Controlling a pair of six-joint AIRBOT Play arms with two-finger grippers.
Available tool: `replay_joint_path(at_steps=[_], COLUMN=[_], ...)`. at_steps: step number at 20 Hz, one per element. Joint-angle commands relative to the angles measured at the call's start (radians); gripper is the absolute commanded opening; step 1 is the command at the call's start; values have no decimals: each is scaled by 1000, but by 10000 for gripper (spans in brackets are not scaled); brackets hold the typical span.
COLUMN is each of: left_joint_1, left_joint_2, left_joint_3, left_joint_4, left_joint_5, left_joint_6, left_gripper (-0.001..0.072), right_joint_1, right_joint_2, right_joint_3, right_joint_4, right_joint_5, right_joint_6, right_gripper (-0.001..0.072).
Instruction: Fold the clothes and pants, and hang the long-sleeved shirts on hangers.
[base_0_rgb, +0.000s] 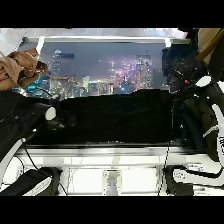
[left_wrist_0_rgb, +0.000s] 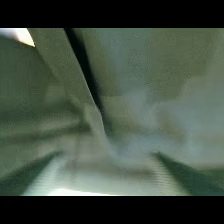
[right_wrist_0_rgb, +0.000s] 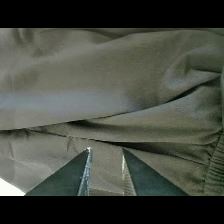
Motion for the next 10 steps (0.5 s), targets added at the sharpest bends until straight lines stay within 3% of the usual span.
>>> replay_joint_path(at_steps=[1, 5, 10], left_joint_1=[144, 369, 436], left_joint_2=[50, -91, -304], left_joint_3=[82, 195, 255], left_joint_4=[10, 16, 16], left_joint_5=[270, 247, 163], left_joint_6=[-27, -27, 21], left_gripper=[718, 718, 714], right_joint_1=[1, 1, 1], right_joint_2=[0, 0, 0], right_joint_3=[1, 1, 1], right_joint_4=[2, 3, 10], right_joint_5=[-2, -29, -42], right_joint_6=[1, 1, 2], right_gripper=[225, 225, 225])
